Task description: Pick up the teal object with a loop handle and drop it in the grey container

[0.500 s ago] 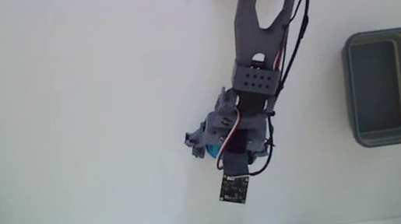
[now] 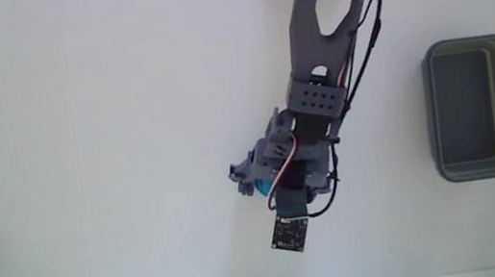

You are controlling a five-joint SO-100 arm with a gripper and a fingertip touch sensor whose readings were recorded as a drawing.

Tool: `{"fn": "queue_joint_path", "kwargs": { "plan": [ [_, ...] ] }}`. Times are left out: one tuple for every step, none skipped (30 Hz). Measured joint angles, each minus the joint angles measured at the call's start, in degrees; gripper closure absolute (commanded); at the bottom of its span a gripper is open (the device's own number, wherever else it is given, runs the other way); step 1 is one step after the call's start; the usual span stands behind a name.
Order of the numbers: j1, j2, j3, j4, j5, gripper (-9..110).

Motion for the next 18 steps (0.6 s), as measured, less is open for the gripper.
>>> {"fn": "queue_joint_path", "kwargs": {
  "plan": [
    [0.00,0.00,0.00,0.00,0.00,5],
    [0.00,0.00,0.00,0.00,0.00,5],
    [0.00,0.00,0.00,0.00,0.00,5],
    [0.00,0.00,0.00,0.00,0.00,6],
    [0.00,0.00,0.00,0.00,0.00,6],
    [0.00,0.00,0.00,0.00,0.00,6],
    [-0.09,0.00,0.00,0.00,0.00,7],
    [-0.09,0.00,0.00,0.00,0.00,7],
    [-0.09,0.00,0.00,0.00,0.00,7],
    [-0.09,0.00,0.00,0.00,0.00,7],
    [-0.09,0.00,0.00,0.00,0.00,8],
    [-0.09,0.00,0.00,0.00,0.00,8],
    [-0.09,0.00,0.00,0.00,0.00,8],
    [-0.09,0.00,0.00,0.00,0.00,9],
    [-0.09,0.00,0.00,0.00,0.00,9],
    [-0.09,0.00,0.00,0.00,0.00,9],
    [-0.09,0.00,0.00,0.00,0.00,9],
    [-0.09,0.00,0.00,0.00,0.00,9]
  ]
}}
